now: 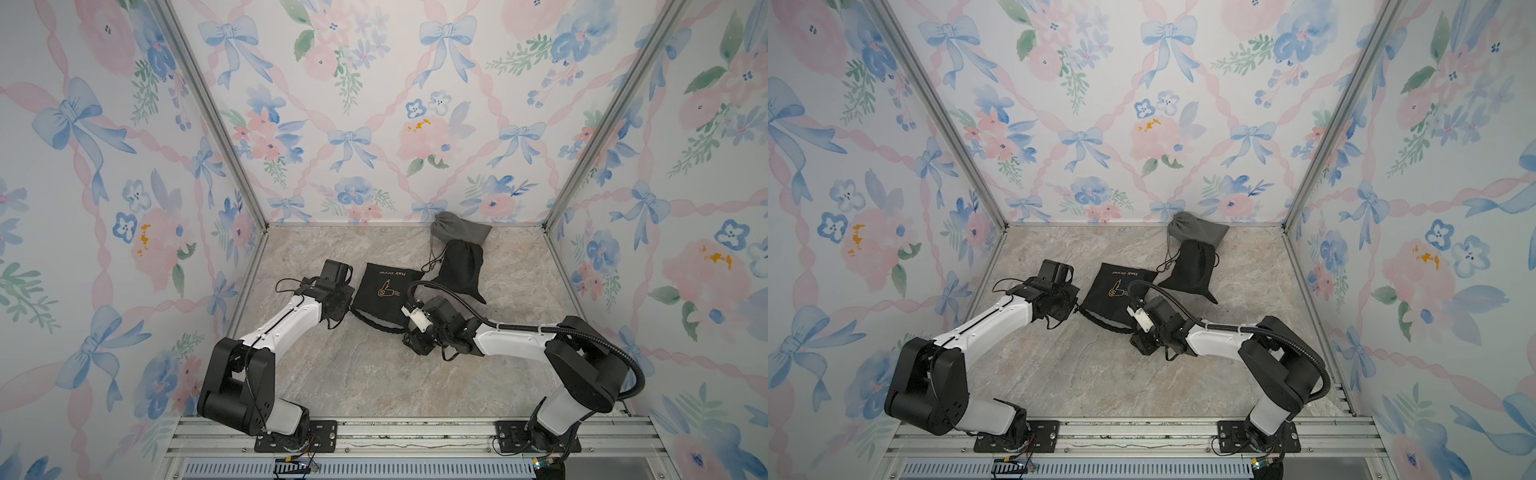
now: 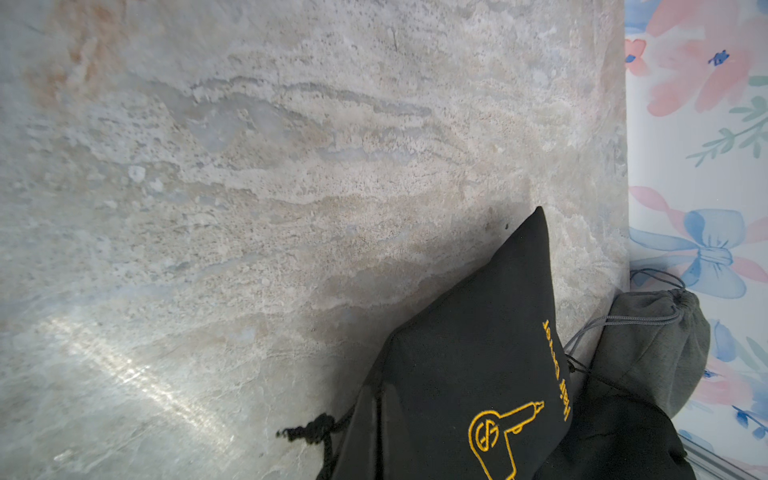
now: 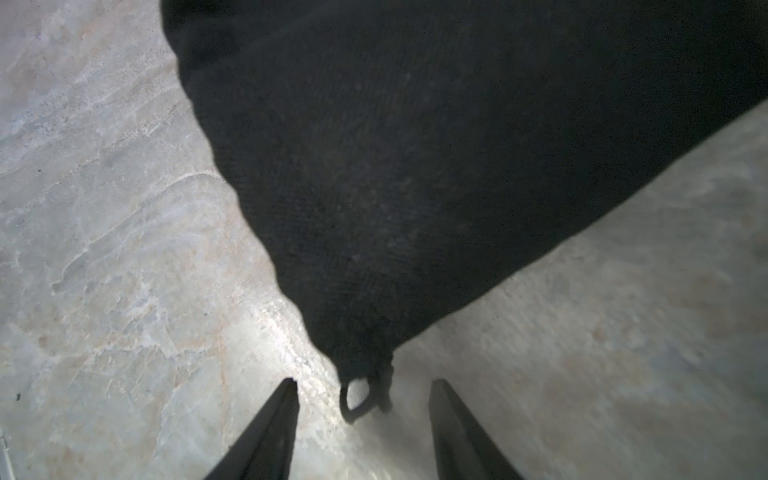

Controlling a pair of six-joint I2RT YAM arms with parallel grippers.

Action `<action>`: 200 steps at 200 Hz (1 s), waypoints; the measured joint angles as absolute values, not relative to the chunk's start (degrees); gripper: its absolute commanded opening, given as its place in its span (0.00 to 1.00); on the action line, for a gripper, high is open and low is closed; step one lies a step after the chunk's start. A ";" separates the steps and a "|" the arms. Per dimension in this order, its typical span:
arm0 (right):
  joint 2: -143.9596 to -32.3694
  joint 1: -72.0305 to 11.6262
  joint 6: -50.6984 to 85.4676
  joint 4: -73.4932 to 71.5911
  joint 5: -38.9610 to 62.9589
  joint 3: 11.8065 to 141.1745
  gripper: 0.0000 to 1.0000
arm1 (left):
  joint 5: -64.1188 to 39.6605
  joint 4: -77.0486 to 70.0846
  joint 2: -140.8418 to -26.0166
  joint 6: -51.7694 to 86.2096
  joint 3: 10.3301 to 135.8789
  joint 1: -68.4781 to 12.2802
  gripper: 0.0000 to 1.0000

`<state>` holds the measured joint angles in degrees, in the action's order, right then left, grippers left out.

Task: Pack away hair dryers
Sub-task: Pull the drawstrings on both sides of the drawstring bag.

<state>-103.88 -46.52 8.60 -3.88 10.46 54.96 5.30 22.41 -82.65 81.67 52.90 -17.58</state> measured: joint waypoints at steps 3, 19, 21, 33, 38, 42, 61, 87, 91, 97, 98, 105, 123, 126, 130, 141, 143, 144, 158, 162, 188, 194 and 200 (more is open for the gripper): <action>-103.90 -46.46 8.58 -3.88 10.57 54.96 0.48 | 5.28 22.41 -82.65 81.67 52.90 -17.58 0.00; -103.92 -46.11 9.13 -3.88 10.74 54.96 0.45 | 5.13 22.44 -82.65 81.67 52.90 -17.65 0.00; -103.92 -46.11 9.04 -3.88 10.76 54.96 0.45 | 5.13 22.44 -82.65 81.67 52.90 -17.65 0.00; -104.07 -46.11 9.26 -3.88 10.87 55.00 0.42 | 5.13 22.41 -82.65 81.67 52.95 -17.65 0.00; -104.20 -46.11 9.23 -3.88 10.98 55.07 0.41 | 5.10 22.44 -82.65 81.67 52.95 -17.65 0.00; -104.33 -46.11 9.34 -3.88 11.09 55.16 0.39 | 5.13 22.44 -82.65 81.67 52.95 -17.65 0.00; -105.49 -46.09 9.65 -3.77 11.64 55.86 0.31 | 5.13 22.44 -82.65 81.67 52.97 -17.65 0.00; -106.87 -45.95 9.87 -3.53 12.45 56.84 0.04 | 5.13 22.41 -82.63 81.67 53.08 -17.82 0.00; -106.89 -45.91 9.63 -3.55 12.67 56.88 0.00 | 5.10 22.44 -82.63 81.67 53.08 -17.82 0.00; -106.96 -45.80 9.65 -3.55 12.88 56.90 0.00 | 5.13 22.44 -82.63 81.67 53.08 -17.87 0.00; -106.96 -45.78 9.96 -3.55 12.93 56.90 0.00 | 5.13 22.41 -82.63 81.67 53.08 -17.87 0.00; -106.96 -45.60 10.13 -3.51 13.06 56.90 0.00 | 5.13 22.44 -82.63 81.67 53.10 -17.87 0.00; -106.72 -44.95 10.20 -3.84 13.26 56.58 0.00 | 5.15 22.44 -82.39 81.67 53.10 -17.87 0.00; -106.52 -44.77 10.31 -4.01 13.21 56.31 0.00 | 5.15 22.44 -82.30 81.67 53.10 -17.87 0.00; -106.19 -44.56 10.41 -4.14 13.30 55.92 0.00 | 5.15 22.44 -82.24 81.67 53.10 -17.87 0.00; -104.55 -43.70 11.05 -4.75 13.32 54.11 0.00 | 5.28 22.46 -81.89 81.65 53.23 -17.85 0.00; -104.12 -43.48 11.07 -4.73 13.28 53.76 0.00 | 5.34 22.48 -81.82 81.62 53.30 -17.85 0.00; -103.98 -43.42 11.14 -4.73 13.23 53.63 0.00 | 5.37 22.50 -81.78 81.62 53.32 -17.85 0.00; -100.99 -42.19 11.57 -4.36 12.71 51.64 0.00 | 5.78 22.87 -81.34 81.12 54.15 -17.82 0.00; -100.25 -41.93 11.60 -4.03 12.58 51.33 0.00 | 5.96 22.90 -81.23 80.97 54.50 -17.82 0.00; -93.23 -41.25 11.53 -0.97 8.34 50.74 0.00 | 7.40 22.85 -80.12 78.81 57.04 -17.06 0.00; -91.13 -41.17 11.57 -0.01 6.79 50.74 0.00 | 7.84 22.85 -79.68 78.17 57.45 -16.71 0.00; -89.12 -40.95 11.57 0.80 5.21 50.76 0.00 | 8.36 22.90 -79.20 77.47 57.84 -16.29 0.00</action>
<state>-89.12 -40.95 11.57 0.80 5.21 50.76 8.36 22.90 -79.20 77.47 57.84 -16.29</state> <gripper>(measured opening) 0.054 0.048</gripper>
